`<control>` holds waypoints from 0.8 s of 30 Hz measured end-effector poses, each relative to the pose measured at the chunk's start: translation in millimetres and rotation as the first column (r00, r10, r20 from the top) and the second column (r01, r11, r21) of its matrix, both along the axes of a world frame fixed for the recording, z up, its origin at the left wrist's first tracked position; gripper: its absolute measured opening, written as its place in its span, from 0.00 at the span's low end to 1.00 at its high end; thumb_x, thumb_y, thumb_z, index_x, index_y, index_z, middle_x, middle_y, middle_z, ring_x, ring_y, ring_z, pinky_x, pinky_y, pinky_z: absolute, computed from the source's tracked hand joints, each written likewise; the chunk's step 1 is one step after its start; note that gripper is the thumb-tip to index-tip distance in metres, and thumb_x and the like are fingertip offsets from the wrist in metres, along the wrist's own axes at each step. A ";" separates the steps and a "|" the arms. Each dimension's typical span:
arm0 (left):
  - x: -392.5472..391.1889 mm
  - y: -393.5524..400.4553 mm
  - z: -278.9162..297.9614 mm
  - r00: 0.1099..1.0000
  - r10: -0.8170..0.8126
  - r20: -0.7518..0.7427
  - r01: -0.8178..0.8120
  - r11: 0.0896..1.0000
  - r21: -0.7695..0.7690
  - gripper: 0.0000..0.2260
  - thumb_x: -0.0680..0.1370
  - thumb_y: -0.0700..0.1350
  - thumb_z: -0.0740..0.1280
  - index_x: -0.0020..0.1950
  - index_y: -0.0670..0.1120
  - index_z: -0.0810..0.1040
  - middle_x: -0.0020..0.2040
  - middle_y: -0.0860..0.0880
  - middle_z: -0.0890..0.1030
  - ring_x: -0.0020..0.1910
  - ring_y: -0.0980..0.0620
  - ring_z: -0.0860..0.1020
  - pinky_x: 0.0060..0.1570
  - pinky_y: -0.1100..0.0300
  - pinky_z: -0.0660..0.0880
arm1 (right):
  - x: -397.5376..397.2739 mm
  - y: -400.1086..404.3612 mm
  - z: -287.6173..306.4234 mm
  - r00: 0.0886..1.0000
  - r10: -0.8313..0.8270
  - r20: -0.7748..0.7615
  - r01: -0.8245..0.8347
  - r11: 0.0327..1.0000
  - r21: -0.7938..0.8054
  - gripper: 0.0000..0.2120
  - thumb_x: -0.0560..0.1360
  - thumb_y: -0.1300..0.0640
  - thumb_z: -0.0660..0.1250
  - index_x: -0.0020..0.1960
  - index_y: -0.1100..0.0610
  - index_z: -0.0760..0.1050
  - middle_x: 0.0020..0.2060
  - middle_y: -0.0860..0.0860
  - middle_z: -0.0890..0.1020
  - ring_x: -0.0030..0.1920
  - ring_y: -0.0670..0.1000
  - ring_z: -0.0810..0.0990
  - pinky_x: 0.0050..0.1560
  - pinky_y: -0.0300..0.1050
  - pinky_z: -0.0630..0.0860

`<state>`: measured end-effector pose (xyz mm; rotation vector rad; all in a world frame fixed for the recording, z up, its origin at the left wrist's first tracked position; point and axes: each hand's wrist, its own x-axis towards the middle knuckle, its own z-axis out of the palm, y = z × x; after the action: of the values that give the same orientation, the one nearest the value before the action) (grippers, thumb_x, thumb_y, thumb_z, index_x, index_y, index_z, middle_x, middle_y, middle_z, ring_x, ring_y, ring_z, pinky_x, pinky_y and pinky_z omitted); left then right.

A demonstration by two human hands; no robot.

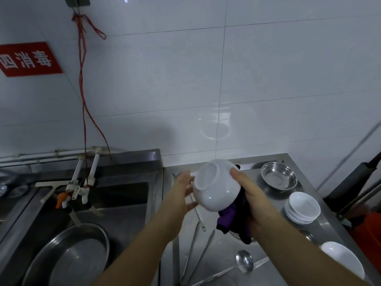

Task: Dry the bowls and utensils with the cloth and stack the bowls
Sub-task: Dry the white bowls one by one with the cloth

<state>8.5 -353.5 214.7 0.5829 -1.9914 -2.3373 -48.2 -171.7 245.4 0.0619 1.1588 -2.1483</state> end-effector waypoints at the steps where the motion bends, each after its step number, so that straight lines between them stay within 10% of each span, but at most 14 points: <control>1: 1.6 -0.1 -3.0 0.997 -0.005 0.083 -0.004 0.994 0.111 0.26 0.80 0.68 0.62 0.68 0.52 0.82 0.63 0.48 0.85 0.60 0.49 0.84 0.56 0.52 0.82 | -1.5 0.3 -2.9 1.000 -0.016 0.001 0.016 1.000 -0.018 0.35 0.59 0.35 0.84 0.59 0.54 0.87 0.51 0.62 0.86 0.43 0.61 0.85 0.45 0.54 0.84; 7: 12.8 0.5 -8.7 0.991 -0.081 0.102 0.006 0.815 0.580 0.18 0.82 0.52 0.65 0.63 0.41 0.86 0.58 0.39 0.84 0.51 0.46 0.84 0.52 0.54 0.82 | -3.6 -2.0 -12.5 0.999 0.003 0.034 0.000 0.996 -0.094 0.34 0.67 0.38 0.82 0.66 0.56 0.83 0.66 0.63 0.82 0.65 0.63 0.83 0.61 0.56 0.82; 15: 6.9 -3.8 2.5 0.996 0.087 -0.012 -0.059 0.766 0.640 0.18 0.85 0.51 0.64 0.69 0.43 0.82 0.68 0.38 0.82 0.64 0.41 0.83 0.57 0.52 0.83 | -7.1 -8.8 -17.2 0.995 -0.027 0.094 0.031 0.999 -0.044 0.32 0.74 0.35 0.75 0.69 0.55 0.81 0.68 0.61 0.81 0.68 0.62 0.81 0.67 0.57 0.78; 20: 1.7 -10.4 10.9 0.993 0.106 -0.059 -0.057 0.837 0.544 0.18 0.85 0.50 0.64 0.71 0.45 0.81 0.71 0.39 0.80 0.69 0.41 0.80 0.63 0.50 0.81 | -12.4 -13.8 -18.5 0.969 -0.007 0.246 -0.022 0.993 0.116 0.33 0.76 0.32 0.69 0.61 0.61 0.83 0.43 0.59 0.83 0.34 0.56 0.83 0.35 0.50 0.80; 24: 0.3 -15.1 22.0 0.990 0.061 -0.131 0.016 0.851 0.524 0.16 0.79 0.47 0.72 0.67 0.45 0.83 0.68 0.39 0.82 0.66 0.37 0.81 0.57 0.47 0.83 | -21.3 -16.9 -28.0 0.960 -0.219 0.173 0.154 0.933 0.325 0.24 0.81 0.40 0.66 0.55 0.63 0.80 0.40 0.61 0.83 0.38 0.60 0.83 0.44 0.56 0.82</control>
<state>8.9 -368.6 236.7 0.4219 -1.2632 -2.8207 -69.6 -188.7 217.4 0.5449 1.3993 -2.0420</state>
